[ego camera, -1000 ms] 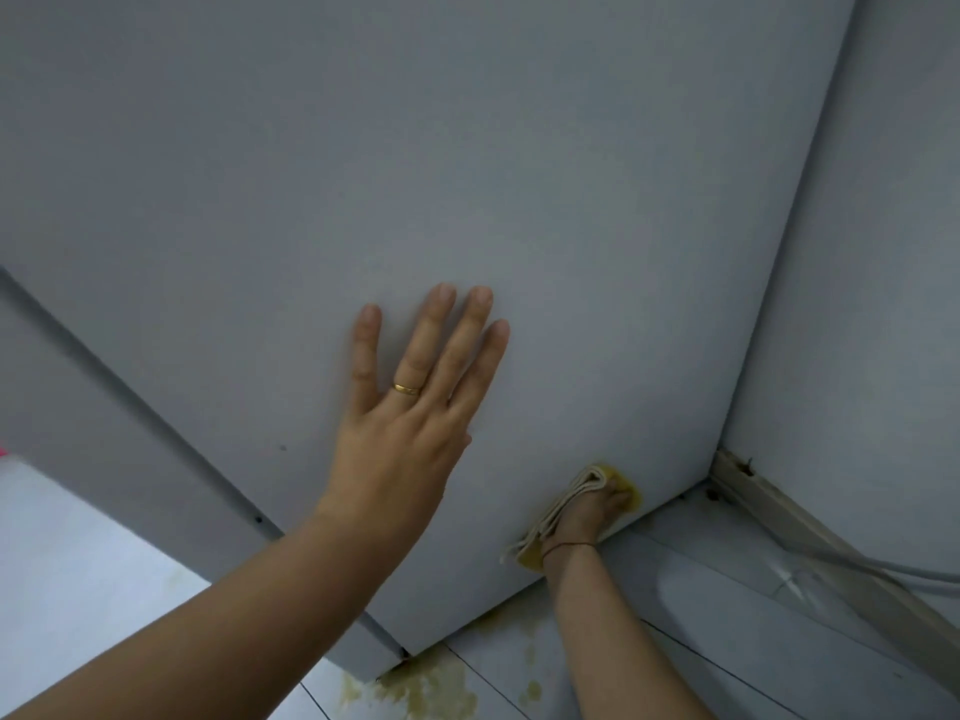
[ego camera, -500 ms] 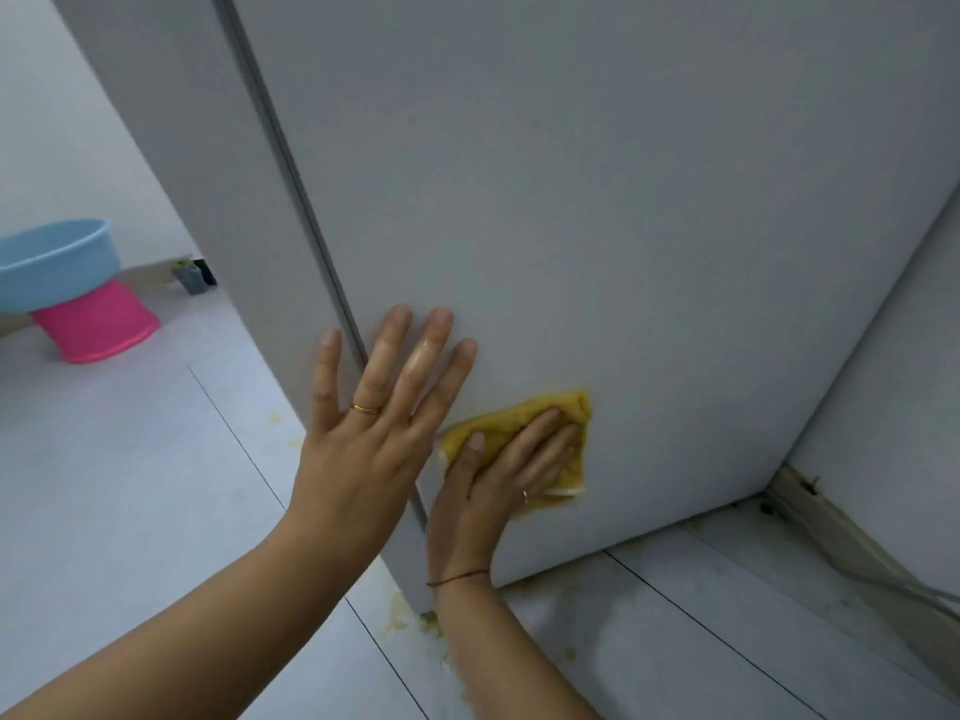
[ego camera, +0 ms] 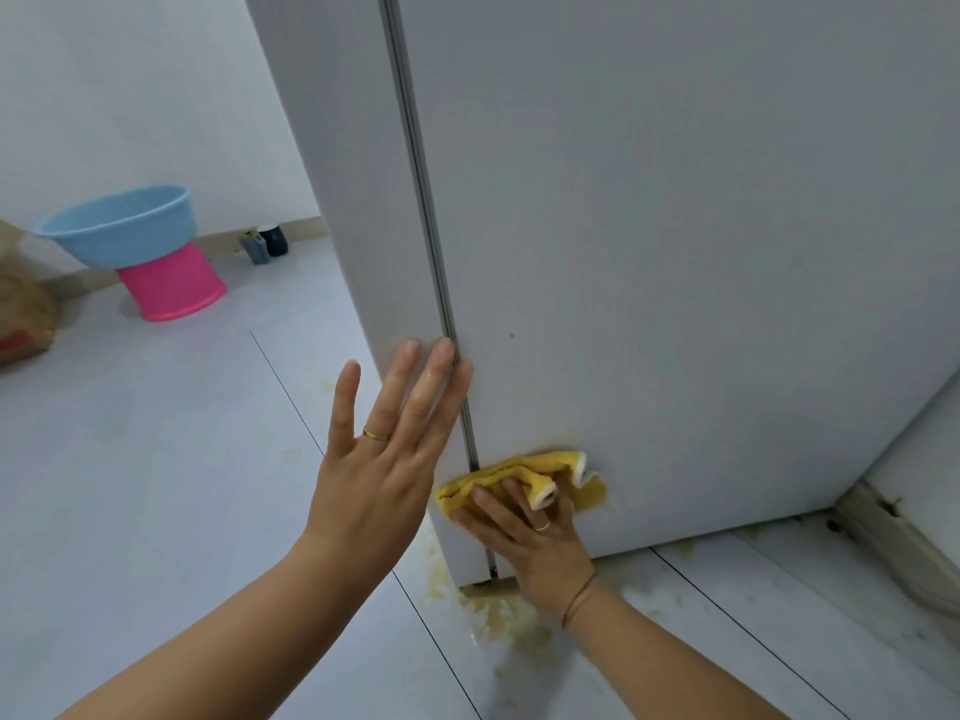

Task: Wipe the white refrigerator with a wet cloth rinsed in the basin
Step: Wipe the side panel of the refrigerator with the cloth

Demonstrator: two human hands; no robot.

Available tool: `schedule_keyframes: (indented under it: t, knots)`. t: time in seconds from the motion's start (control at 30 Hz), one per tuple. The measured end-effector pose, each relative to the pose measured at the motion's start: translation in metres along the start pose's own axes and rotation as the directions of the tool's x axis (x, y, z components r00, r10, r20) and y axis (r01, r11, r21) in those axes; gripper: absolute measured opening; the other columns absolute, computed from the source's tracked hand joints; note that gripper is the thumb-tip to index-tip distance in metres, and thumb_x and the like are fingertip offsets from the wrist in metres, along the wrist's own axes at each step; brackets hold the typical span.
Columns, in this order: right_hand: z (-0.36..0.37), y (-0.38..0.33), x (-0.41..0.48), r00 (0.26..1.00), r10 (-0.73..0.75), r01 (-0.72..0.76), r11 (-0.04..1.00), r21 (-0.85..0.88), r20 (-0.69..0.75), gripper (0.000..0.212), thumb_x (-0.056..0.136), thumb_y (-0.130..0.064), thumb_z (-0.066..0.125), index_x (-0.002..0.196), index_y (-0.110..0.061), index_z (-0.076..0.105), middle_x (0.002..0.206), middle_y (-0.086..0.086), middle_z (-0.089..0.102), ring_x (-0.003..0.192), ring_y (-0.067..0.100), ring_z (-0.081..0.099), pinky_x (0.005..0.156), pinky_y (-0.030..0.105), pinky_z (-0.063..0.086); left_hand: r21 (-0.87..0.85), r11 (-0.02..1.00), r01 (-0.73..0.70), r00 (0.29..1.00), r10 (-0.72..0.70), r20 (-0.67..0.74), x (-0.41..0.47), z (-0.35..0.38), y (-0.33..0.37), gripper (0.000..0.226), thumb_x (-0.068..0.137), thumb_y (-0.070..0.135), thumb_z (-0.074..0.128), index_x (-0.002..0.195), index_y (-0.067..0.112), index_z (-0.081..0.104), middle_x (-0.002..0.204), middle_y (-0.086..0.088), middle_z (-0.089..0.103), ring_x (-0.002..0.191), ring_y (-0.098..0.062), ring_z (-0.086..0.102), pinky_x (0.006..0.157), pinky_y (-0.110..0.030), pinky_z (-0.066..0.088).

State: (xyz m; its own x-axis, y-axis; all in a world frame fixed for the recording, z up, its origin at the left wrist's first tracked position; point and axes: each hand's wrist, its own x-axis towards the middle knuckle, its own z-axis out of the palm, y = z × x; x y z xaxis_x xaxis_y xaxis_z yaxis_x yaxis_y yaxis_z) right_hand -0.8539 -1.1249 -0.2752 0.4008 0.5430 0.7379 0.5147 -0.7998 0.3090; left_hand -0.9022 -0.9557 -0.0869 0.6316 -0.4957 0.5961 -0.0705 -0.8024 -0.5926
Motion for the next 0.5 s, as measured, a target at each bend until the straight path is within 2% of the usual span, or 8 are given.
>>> schedule_keyframes:
  t: [0.1,0.17,0.23,0.27,0.33,0.4,0.5]
  knots:
    - [-0.003,0.009,-0.005,0.997,-0.066,0.069,0.994,-0.082,0.046,0.081,0.076,0.0,0.038,0.146,-0.039,0.028,0.159,-0.01,0.011,0.148,0.017,0.006,0.114,0.058,0.009,-0.032,0.999,0.041,0.999,-0.042,-0.011,-0.008,0.002,-0.002,0.089,0.075,0.005,0.062,0.152,0.004,0.016,0.16,-0.014,0.008,0.148,-0.031,0.01,0.117,-0.056,0.011]
    - [-0.013,0.018,0.002,0.994,-0.095,0.1,0.989,-0.106,0.055,0.083,0.074,-0.004,0.046,0.147,-0.039,0.026,0.159,-0.01,0.012,0.148,0.016,0.006,0.116,0.053,0.004,-0.049,0.996,0.081,0.996,-0.082,-0.021,-0.011,0.002,-0.002,0.086,0.075,0.004,0.055,0.151,0.0,0.016,0.16,-0.016,0.01,0.148,-0.032,0.01,0.117,-0.056,0.01]
    - [-0.03,0.03,0.033,0.999,-0.037,0.035,0.997,-0.062,-0.036,0.07,0.084,-0.023,0.055,0.146,-0.038,0.027,0.16,-0.009,0.009,0.148,0.015,0.007,0.114,0.054,0.009,-0.081,0.991,0.102,0.994,-0.106,-0.039,-0.01,0.002,0.0,0.085,0.073,0.002,0.05,0.15,-0.002,0.016,0.16,-0.017,0.01,0.147,-0.033,0.011,0.117,-0.056,0.01]
    - [-0.041,0.038,0.057,0.995,0.026,-0.029,0.999,-0.033,-0.1,0.061,0.09,-0.036,0.052,0.146,-0.038,0.028,0.16,-0.008,0.009,0.148,0.014,0.005,0.111,0.055,0.014,-0.104,0.989,0.106,0.992,-0.112,-0.053,-0.008,0.001,0.001,0.085,0.072,0.001,0.049,0.15,-0.002,0.016,0.16,-0.017,0.009,0.147,-0.033,0.011,0.118,-0.056,0.01]
    - [-0.07,0.056,0.11,0.97,0.138,-0.139,0.99,0.008,-0.2,0.057,0.093,-0.054,0.044,0.145,-0.039,0.026,0.156,-0.007,0.014,0.148,0.015,0.001,0.106,0.059,0.019,-0.142,0.982,0.124,0.986,-0.138,-0.093,-0.004,0.0,0.002,0.085,0.072,0.0,0.047,0.15,-0.003,0.014,0.16,-0.017,0.005,0.147,-0.034,0.011,0.118,-0.056,0.009]
    - [-0.106,0.076,0.161,0.955,0.168,-0.169,0.985,0.015,-0.243,0.06,0.093,-0.061,0.04,0.146,-0.038,0.027,0.155,-0.005,0.019,0.148,0.016,0.002,0.107,0.064,0.019,-0.186,0.967,0.175,0.972,-0.2,-0.126,0.0,-0.003,-0.001,0.087,0.07,0.0,0.046,0.15,-0.004,0.011,0.16,-0.017,0.002,0.147,-0.035,0.01,0.118,-0.056,0.008]
    - [-0.162,0.102,0.227,0.942,0.169,-0.17,0.985,0.021,-0.291,0.061,0.092,-0.064,0.041,0.145,-0.035,0.035,0.154,-0.001,0.032,0.143,0.024,0.018,0.108,0.067,0.017,-0.229,0.94,0.254,0.948,-0.289,-0.136,0.008,-0.005,-0.005,0.088,0.07,-0.001,0.044,0.15,-0.004,0.007,0.158,-0.02,0.005,0.146,-0.037,0.011,0.118,-0.056,0.008]
